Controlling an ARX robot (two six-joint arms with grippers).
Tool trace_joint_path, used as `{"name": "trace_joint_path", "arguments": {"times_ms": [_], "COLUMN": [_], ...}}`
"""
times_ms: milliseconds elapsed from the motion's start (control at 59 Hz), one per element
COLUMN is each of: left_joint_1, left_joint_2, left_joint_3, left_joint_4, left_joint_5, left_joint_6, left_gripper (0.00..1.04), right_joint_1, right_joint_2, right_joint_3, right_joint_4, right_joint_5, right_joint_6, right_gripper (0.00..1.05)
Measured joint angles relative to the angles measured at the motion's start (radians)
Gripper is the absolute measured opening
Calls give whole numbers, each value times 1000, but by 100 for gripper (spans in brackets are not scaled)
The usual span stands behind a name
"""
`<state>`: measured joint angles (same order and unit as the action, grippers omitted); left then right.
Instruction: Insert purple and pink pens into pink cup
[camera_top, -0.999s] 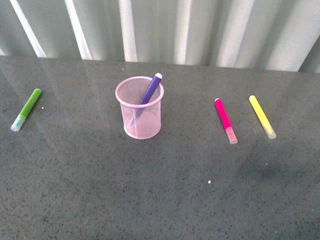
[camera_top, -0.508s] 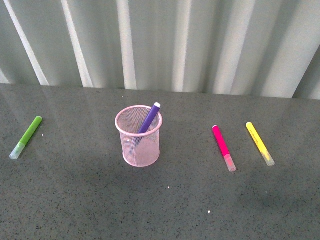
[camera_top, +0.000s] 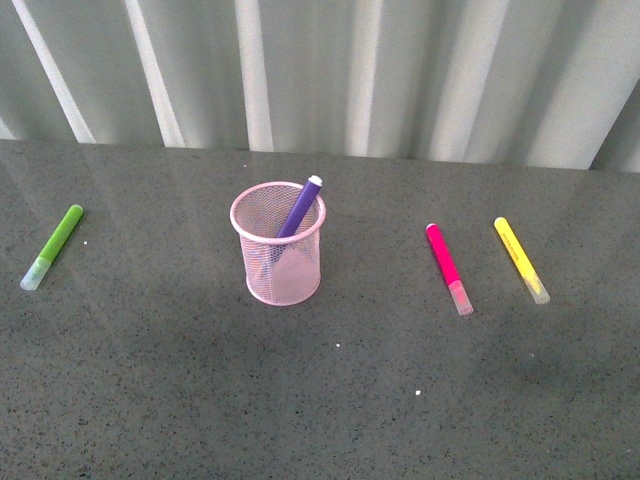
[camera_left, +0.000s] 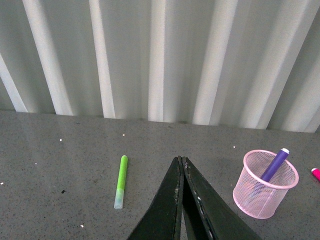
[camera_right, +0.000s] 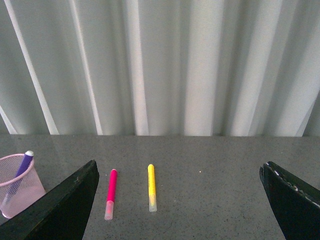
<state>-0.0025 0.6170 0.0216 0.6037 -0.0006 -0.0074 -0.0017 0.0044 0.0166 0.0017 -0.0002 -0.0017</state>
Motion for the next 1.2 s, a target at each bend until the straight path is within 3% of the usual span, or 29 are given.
{"name": "trace_joint_path", "arguments": {"times_ms": [525, 1067, 1135, 1203], "left_joint_1": [0, 0, 0, 0], "left_joint_2": [-286, -454, -549, -604], "left_joint_3": [-1, 0, 0, 0], "left_joint_4": [-270, -437, -566, -597], "left_joint_5": [0, 0, 1, 0], "left_joint_6": [0, 0, 0, 0], "left_gripper": [4, 4, 4, 4], "right_joint_1": [0, 0, 0, 0], "right_joint_2": [0, 0, 0, 0], "right_joint_3": [0, 0, 0, 0], "right_joint_4": [0, 0, 0, 0], "right_joint_5": [0, 0, 0, 0], "right_joint_6": [0, 0, 0, 0], "right_gripper": [98, 98, 98, 98]}}
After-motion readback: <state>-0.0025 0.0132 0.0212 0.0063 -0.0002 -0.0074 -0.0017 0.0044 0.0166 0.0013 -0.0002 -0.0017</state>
